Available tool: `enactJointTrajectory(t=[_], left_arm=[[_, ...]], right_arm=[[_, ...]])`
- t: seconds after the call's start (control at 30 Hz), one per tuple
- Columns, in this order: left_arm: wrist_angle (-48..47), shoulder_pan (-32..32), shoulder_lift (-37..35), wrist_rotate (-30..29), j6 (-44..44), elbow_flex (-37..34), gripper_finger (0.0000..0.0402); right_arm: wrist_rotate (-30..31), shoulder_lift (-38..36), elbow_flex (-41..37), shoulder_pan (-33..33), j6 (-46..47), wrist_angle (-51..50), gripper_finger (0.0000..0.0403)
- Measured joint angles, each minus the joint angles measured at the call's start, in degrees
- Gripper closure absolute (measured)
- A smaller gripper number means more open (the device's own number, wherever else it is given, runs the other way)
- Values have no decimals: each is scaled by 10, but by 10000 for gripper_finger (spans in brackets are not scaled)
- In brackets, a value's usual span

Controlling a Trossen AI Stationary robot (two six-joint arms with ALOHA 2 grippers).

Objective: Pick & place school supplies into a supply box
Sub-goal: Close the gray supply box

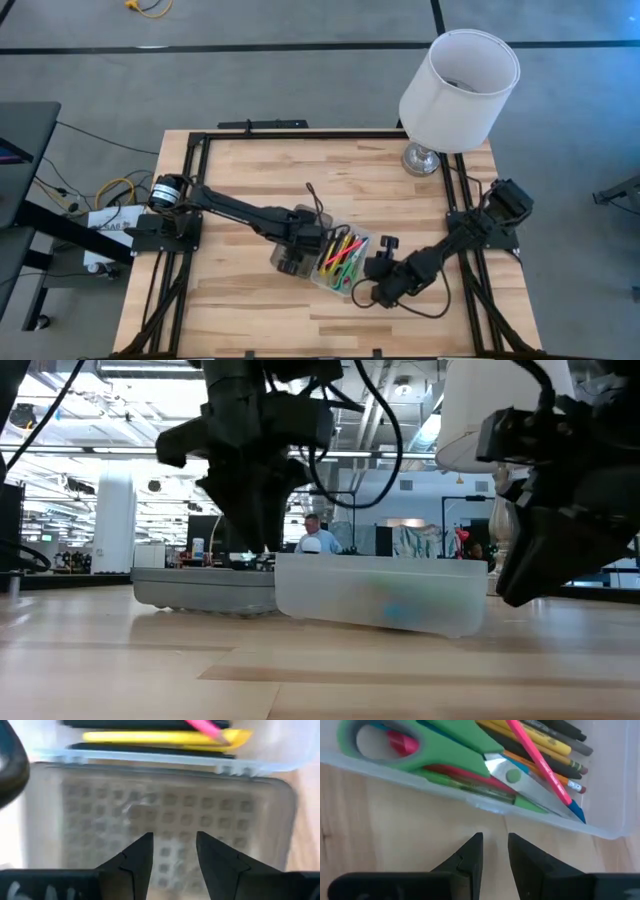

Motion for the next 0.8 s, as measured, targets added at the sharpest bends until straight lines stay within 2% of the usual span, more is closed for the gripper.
enactJointTrajectory(t=[0.2,0.4,0.57,0.8], left_arm=[[-97,16,-1,-55,4,46,255],[-172,54,-45,-90,-20,30,255],[-148,93,-107,-93,-28,-36,255],[-45,130,-169,-51,-19,-185,255]], right_arm=[[-1,0,-25,-9,-1,36,317],[-4,0,-39,-7,0,46,317],[-6,0,-39,-5,-6,48,317],[-7,0,-39,-6,-16,53,317]])
